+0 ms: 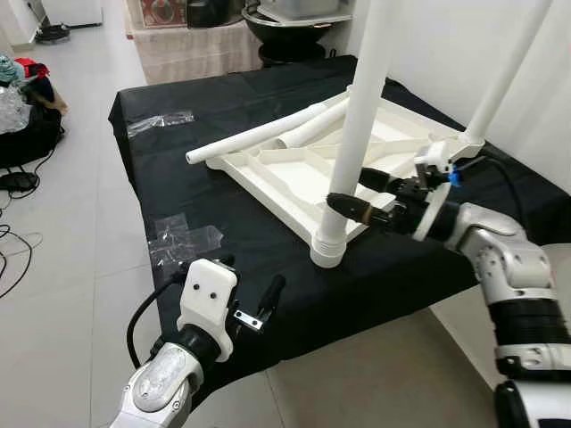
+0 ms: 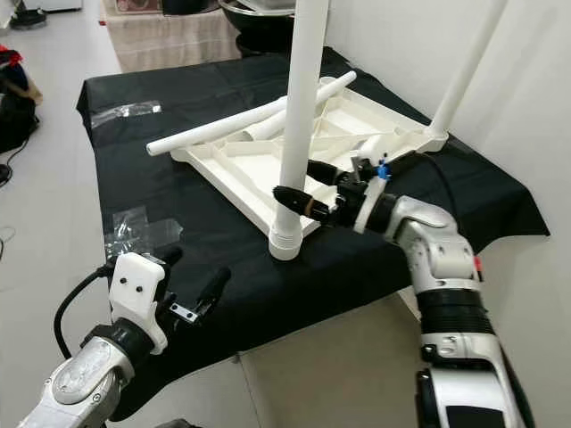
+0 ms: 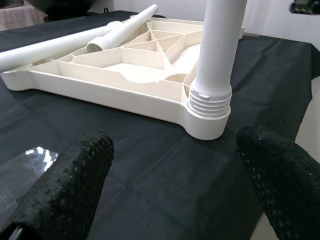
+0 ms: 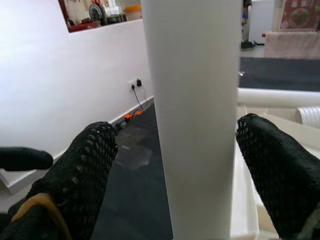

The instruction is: Building children table

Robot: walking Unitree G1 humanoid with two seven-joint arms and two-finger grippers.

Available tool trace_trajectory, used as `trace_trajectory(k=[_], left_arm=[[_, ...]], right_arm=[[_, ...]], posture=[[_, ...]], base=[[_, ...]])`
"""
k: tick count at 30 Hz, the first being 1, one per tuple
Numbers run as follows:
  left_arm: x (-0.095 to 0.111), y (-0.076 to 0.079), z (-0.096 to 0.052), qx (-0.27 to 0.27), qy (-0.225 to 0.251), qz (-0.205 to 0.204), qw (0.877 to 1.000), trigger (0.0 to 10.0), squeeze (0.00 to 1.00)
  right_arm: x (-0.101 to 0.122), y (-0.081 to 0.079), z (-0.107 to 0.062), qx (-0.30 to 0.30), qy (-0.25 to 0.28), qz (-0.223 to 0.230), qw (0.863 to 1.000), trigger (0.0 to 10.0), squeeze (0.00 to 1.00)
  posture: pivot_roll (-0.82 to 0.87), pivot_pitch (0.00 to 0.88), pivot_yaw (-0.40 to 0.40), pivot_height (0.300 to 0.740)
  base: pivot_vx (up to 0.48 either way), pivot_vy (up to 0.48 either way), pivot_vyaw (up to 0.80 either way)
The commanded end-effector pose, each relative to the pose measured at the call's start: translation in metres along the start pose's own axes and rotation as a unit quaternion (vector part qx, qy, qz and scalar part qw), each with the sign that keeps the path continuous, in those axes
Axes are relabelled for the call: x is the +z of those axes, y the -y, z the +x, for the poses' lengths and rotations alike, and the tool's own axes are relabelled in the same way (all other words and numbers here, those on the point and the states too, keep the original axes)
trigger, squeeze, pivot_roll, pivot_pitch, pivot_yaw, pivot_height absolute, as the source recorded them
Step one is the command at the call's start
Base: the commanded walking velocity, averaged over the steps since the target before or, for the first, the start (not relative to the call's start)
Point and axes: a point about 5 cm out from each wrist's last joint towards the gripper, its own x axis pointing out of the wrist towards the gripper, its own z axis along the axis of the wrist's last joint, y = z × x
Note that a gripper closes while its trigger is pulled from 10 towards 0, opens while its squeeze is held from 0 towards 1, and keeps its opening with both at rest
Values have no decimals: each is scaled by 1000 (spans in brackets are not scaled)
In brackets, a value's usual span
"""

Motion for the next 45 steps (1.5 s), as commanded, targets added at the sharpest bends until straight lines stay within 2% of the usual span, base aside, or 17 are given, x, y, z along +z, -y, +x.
trace_trajectory(k=[1,9,22,23,35,38,39,41,42,45], left_arm=[[-2,2,0,-4,-4,5,1000,10000,0],[3,2,1,-3,5,8,1000,10000,0],[4,3,2,-4,8,10,1000,10000,0],[4,3,2,-2,8,11,1000,10000,0],[7,-3,5,10,18,21,1000,10000,0],[9,-9,8,17,22,30,999,10000,0],[9,-9,8,17,22,30,999,10000,0],[10,-12,9,19,25,34,999,10000,0],[10,-12,9,19,25,34,999,10000,0],[12,-17,12,21,29,43,998,10000,0]], right_arm=[[1,0,4,5,1,2,1000,10000,0],[2,5,19,-12,1,6,1000,10000,0],[2,7,32,-6,0,3,1000,10000,0],[0,8,35,-4,-3,6,1000,0,0],[-4,11,34,-19,-13,-2,1000,0,0],[-6,15,30,-76,-20,-17,997,0,0],[-6,15,30,-76,-20,-17,997,0,0],[-8,16,26,-128,-27,-22,991,0,0],[-8,16,26,-128,-27,-22,991,0,0],[-11,13,21,-202,-25,-36,978,0,0]], posture=[[36,87,-57,740],[40,87,-63,740],[39,89,-65,740],[39,89,-65,740],[37,87,-67,740],[32,89,-66,740],[32,89,-66,740],[28,91,-60,740],[28,91,-60,740],[22,92,-52,740]], base=[[0,0,0],[0,0,0],[0,0,0],[0,0,0],[0,0,0],[0,0,0],[0,0,0],[0,0,0],[0,0,0],[0,0,0]])
